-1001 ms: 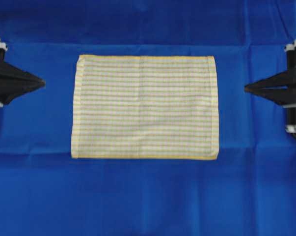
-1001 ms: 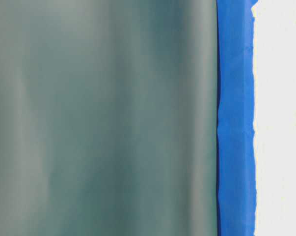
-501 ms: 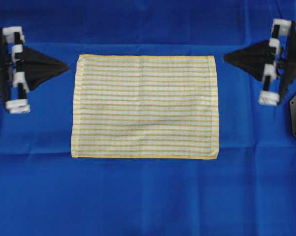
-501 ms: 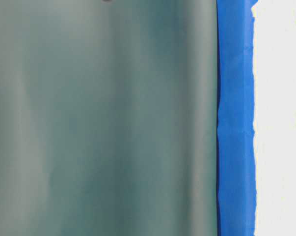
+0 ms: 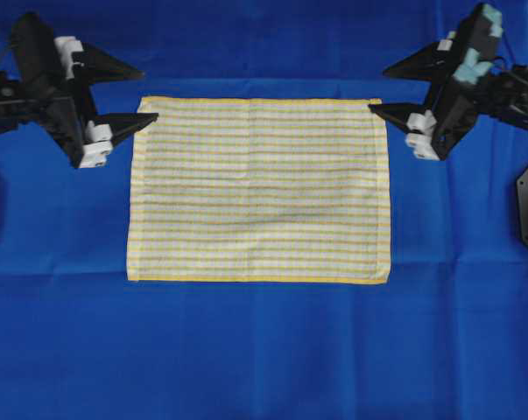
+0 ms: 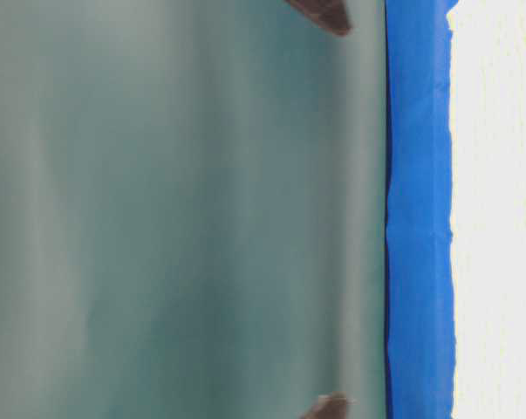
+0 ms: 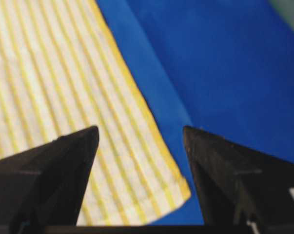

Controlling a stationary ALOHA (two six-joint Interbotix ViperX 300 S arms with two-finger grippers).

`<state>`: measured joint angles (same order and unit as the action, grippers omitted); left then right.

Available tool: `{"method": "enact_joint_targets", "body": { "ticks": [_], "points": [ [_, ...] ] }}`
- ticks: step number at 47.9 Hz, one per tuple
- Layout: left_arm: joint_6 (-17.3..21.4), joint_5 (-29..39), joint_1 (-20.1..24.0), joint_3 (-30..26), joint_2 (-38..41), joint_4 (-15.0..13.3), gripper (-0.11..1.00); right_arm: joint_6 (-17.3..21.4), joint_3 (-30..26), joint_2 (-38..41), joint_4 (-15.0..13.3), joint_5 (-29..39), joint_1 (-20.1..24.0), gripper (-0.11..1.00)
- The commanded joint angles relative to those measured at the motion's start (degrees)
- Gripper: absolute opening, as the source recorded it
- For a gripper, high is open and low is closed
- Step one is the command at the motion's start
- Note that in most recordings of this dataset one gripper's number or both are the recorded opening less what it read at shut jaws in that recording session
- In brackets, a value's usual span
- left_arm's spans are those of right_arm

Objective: Fold the yellow towel.
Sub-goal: 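Move both grippers to the far corners of the towel and grasp them, then pull the far corners toward the near edge, folding the towel in half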

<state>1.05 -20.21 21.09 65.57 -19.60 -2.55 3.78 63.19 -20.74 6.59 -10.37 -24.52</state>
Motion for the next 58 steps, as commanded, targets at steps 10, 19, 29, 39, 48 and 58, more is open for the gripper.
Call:
{"method": "enact_joint_targets", "body": {
  "ticks": [10, 19, 29, 39, 48, 58],
  "points": [
    [-0.18, -5.01, 3.78, -0.88, 9.58, -0.09, 0.66, 0.09, -1.49, 10.2, 1.14, -5.01, -1.85, 0.64],
    [-0.18, -8.26, 5.19, -1.05, 15.29, -0.09, 0.66, 0.0, -1.49, 15.12, 1.67, -7.73, -3.34, 0.64],
    [-0.09, -10.37, 7.38, -1.14, 20.39, -0.09, 0.64, 0.0, -1.58, 18.28, 3.69, -9.49, -4.57, 0.63],
    [-0.09, -10.63, 8.0, -1.49, 22.59, -0.18, 0.61, 0.0, -1.76, 20.48, 4.22, -9.67, -4.75, 0.5],
    [-0.35, -10.46, 8.0, -1.85, 25.22, -0.18, 0.23, 0.0, -2.02, 21.53, 4.22, -9.4, -4.75, 0.28],
    [-0.35, -10.46, 8.0, -2.11, 26.28, -0.44, 0.04, -0.09, -2.02, 21.53, 4.22, -9.67, -4.22, 0.1]
  ]
}}
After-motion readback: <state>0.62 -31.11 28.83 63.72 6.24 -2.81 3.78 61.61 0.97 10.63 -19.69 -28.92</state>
